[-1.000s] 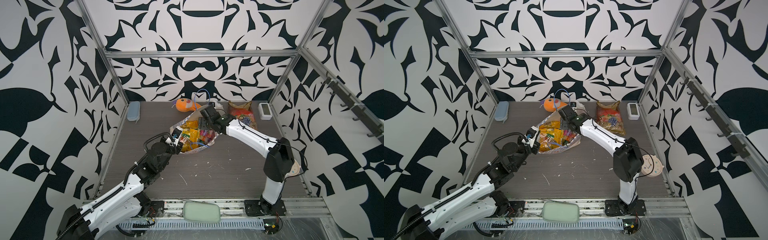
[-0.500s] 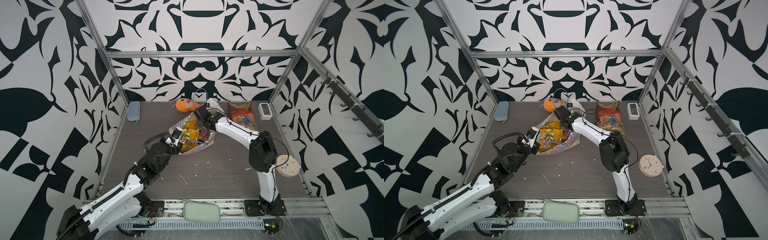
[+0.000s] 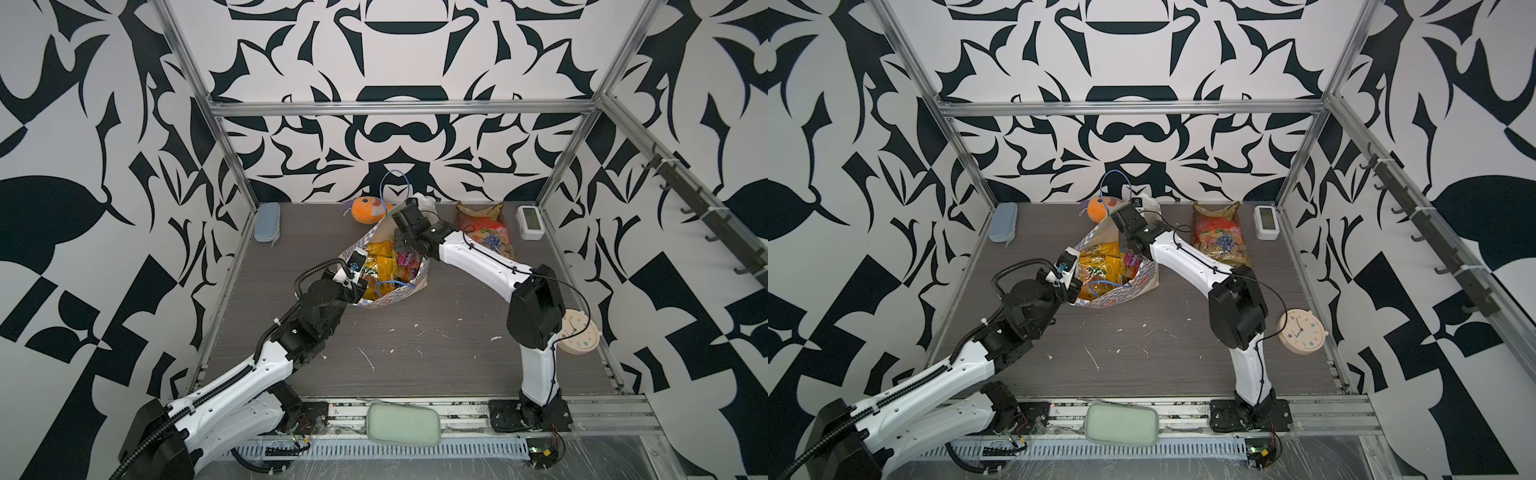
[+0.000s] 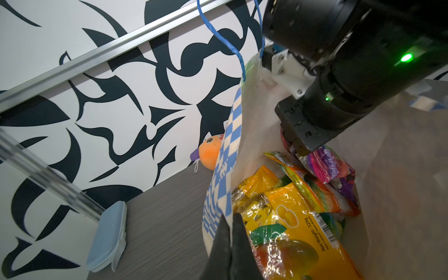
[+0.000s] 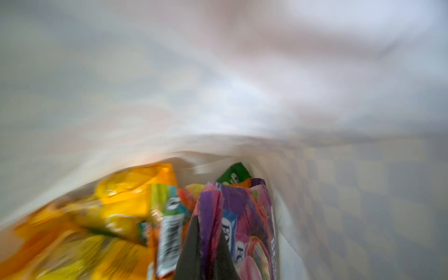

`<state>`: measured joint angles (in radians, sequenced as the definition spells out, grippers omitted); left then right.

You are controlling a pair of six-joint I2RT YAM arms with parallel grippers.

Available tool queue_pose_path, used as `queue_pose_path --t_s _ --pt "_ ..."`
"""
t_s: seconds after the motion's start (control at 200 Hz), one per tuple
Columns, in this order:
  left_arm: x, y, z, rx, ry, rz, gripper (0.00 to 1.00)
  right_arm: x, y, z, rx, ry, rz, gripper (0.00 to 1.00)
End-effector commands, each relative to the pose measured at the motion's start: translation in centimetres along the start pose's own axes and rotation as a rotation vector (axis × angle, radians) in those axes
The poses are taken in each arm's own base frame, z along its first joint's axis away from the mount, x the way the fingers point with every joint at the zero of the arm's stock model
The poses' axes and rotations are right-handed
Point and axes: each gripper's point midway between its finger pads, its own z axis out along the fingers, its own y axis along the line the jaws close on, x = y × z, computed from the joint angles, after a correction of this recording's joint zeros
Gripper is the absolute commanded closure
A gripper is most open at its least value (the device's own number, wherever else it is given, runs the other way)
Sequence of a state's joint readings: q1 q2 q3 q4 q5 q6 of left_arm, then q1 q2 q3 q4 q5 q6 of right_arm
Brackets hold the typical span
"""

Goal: Take the snacks out of the paper bag
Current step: Pick up the snack from the paper bag.

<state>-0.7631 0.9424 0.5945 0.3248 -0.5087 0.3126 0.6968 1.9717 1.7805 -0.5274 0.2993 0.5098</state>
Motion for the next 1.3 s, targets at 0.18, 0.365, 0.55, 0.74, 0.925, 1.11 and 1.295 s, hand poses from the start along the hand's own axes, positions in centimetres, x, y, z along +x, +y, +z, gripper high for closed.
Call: queue_pose_path --t_s 0.18,0.365,0.55,0.74,0.925,1.11,1.295 --pt "-5.4 4.1 1.7 -0.161 -0.049 -0.073 1.0 -6.0 4.8 -6.8 -0.273 -0.191 -0.036 1.0" --pt "-5.2 6.4 2.7 -0.194 -0.016 -0.152 1.0 -7.8 5.8 -9.3 -0.341 -0.248 -0.073 1.0" --pt "-4.8 7.9 3.6 -0.218 0.013 -0.179 1.0 -9.5 7.2 -12.1 -0.428 -0.292 -0.112 1.0" --pt "-5.0 9.2 3.9 -0.249 0.029 -0.186 1.0 -10.8 8.6 -15.2 -0.548 -0.343 -0.177 1.0" --pt "-5.1 10.6 4.1 -0.273 0.048 -0.205 1.0 -11.8 8.6 -17.0 -0.646 -0.385 -0.204 1.0" --pt "-4.8 12.1 4.5 -0.298 0.092 -0.215 1.0 -13.6 8.0 -18.4 -0.706 -0.425 -0.193 1.0" --pt "-4.0 13.7 4.5 -0.344 0.114 -0.231 1.0 -15.9 7.9 -21.1 -0.756 -0.488 -0.19 1.0"
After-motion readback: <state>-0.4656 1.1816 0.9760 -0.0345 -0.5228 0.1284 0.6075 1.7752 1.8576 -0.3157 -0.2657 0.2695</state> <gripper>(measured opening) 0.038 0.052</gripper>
